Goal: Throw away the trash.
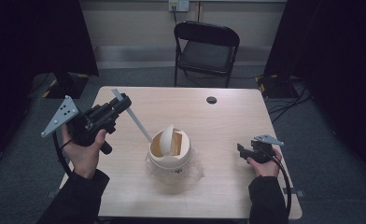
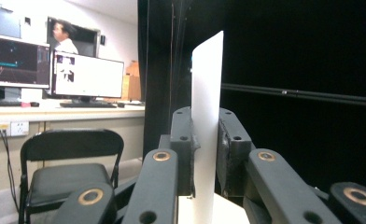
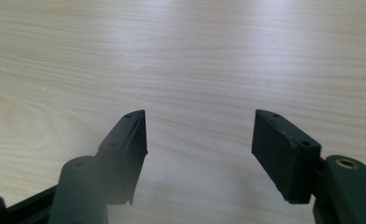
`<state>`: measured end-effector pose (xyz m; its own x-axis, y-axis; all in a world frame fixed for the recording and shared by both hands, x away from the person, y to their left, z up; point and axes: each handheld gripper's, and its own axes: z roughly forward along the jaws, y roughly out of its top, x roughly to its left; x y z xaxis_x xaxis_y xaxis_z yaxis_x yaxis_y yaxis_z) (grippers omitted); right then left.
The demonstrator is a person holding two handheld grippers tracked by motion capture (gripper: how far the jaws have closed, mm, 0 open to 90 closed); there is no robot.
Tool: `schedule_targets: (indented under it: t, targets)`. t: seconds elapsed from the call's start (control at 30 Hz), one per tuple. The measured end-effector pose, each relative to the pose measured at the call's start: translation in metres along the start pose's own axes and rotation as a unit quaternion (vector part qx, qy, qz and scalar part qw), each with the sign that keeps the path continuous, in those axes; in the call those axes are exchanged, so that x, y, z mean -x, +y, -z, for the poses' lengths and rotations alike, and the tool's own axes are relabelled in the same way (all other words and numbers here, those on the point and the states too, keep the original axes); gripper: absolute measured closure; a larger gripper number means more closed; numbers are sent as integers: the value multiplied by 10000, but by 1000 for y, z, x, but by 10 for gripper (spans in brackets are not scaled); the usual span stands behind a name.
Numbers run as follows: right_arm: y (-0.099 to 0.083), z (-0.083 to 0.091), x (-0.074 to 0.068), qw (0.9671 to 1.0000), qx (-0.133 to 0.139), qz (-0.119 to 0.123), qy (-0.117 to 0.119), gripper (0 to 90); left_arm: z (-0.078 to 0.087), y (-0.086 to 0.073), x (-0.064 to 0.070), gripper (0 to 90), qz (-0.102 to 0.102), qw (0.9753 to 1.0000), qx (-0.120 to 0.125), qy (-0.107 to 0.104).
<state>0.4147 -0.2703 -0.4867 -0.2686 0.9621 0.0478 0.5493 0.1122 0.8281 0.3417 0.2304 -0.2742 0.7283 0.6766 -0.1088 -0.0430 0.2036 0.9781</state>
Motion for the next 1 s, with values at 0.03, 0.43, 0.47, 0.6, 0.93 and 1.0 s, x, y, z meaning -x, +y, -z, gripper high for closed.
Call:
schedule_targets:
  t: [0.03,0.43,0.47,0.6,0.93,1.0]
  targets:
    - [0,0,0,10000,-8,-13,-3,357,0,0,0,793,0,10000,0,0]
    - [-3,-1,3,10000,-53,-47,-30,357,-5,-34,-2,792,186,9992,-342,-31]
    - [-3,-1,3,10000,-46,-52,-37,357,-6,-36,-2,793,194,9991,-364,-25]
    - [-3,-1,4,10000,-59,-54,-38,357,-11,-46,-1,792,221,9986,-481,-85]
    - [-5,-2,5,9999,-84,-57,-41,357,-21,-76,1,788,395,9951,-884,-189]
    - [-5,-2,5,9999,-96,-62,-39,357,-20,-80,-1,752,465,9946,-903,-224]
